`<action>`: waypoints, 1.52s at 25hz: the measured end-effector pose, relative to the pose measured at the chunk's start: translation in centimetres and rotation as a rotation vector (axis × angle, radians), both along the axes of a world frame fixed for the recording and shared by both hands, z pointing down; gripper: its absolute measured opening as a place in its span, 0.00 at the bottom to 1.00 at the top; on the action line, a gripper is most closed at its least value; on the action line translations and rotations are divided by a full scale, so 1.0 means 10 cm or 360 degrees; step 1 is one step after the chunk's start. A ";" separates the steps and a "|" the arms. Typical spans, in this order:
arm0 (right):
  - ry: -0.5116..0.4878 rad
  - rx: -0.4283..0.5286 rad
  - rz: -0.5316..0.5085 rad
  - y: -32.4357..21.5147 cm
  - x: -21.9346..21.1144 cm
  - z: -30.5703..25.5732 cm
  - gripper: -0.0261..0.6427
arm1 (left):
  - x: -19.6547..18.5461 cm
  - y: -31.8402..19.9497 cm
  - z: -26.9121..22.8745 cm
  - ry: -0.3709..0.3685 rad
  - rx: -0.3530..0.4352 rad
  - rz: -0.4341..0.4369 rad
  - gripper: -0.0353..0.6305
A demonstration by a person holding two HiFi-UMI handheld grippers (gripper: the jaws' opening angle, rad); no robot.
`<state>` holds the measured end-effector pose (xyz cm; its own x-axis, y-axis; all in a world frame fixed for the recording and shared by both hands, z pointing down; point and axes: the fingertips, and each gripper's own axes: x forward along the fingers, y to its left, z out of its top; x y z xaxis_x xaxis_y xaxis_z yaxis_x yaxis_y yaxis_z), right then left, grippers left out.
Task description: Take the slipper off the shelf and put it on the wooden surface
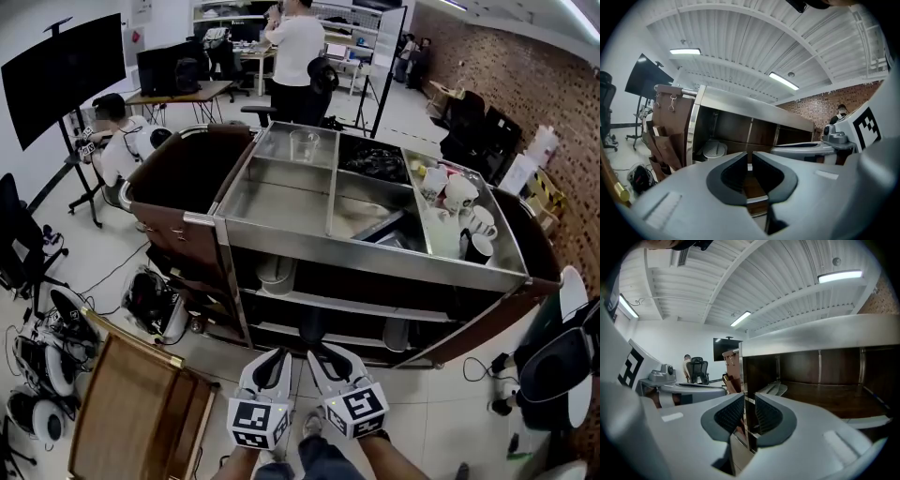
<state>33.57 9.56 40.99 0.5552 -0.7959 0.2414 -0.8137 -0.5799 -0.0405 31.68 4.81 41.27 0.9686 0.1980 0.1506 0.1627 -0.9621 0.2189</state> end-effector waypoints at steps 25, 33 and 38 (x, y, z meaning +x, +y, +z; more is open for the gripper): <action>-0.0190 -0.0136 0.0360 0.09 1.77 2.96 0.32 | 0.89 -0.05 2.06 0.0028 -0.0055 0.0054 0.06; -0.0244 -0.0272 0.0469 0.04 2.36 3.78 0.42 | 0.94 -0.11 2.71 0.0017 -0.0016 0.0052 0.06; -0.0269 -0.0349 0.0503 0.00 2.49 4.01 0.41 | 0.98 -0.18 2.92 0.0010 -0.0013 0.0027 0.06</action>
